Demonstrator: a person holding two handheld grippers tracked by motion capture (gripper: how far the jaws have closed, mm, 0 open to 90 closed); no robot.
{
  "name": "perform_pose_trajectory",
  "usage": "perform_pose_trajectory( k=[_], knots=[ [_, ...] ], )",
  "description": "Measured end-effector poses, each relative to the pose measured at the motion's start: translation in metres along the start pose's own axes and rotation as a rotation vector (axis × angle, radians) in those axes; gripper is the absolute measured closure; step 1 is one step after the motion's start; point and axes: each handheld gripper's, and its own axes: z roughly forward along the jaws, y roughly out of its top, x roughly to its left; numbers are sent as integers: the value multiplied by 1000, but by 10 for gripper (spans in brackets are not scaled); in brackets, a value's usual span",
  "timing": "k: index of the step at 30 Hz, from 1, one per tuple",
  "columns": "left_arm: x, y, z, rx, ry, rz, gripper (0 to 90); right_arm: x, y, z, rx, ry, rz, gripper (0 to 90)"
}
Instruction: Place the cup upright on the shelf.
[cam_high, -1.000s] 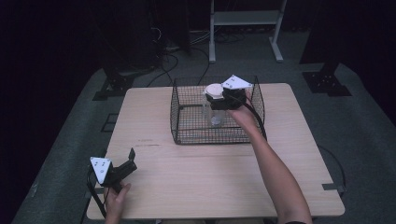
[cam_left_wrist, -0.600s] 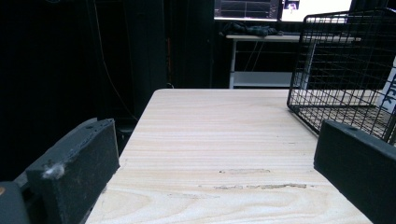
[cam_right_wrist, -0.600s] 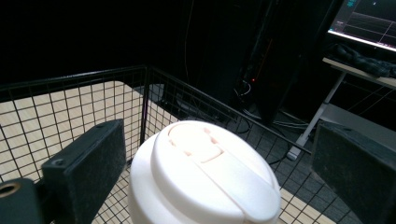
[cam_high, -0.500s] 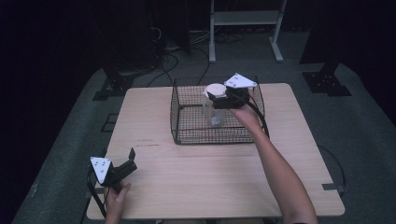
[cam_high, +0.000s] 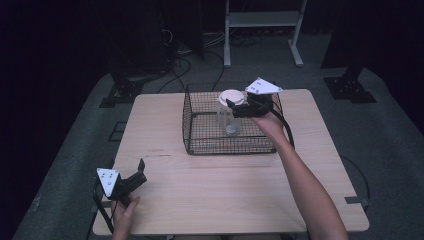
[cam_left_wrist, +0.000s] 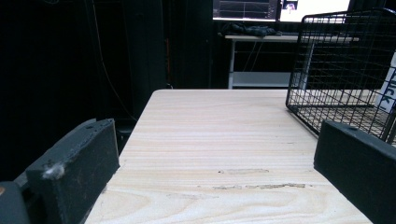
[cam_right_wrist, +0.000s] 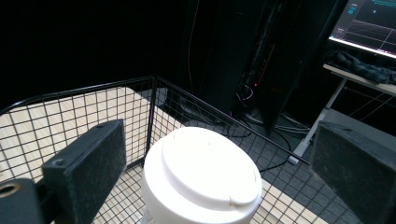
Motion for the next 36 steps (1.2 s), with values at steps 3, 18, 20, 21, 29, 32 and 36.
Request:
perform_pose_trajectory(
  k=[3,18,20,21,29,32,36],
  knots=[
    [0,0,0,1,0,3,0,-2,2,-6,-1,1,1,31],
    [-1,0,0,1,1,13,0,-8,-3,-36,-16,-6,3,32],
    [-1,0,0,1,1,12,0,-8,-5,-38,-19,-5,3,32],
    [-1,0,0,1,2,11,0,-8,-5,-40,-20,-4,5,32],
    [-1,0,0,1,2,11,0,-11,-6,-54,-26,-2,4,32],
    [-1,0,0,0,3,11,0,-11,-7,-59,-23,-4,1,31],
    [-1,0,0,1,3,13,0,-12,-9,-65,-24,-7,-3,32]
  ],
)
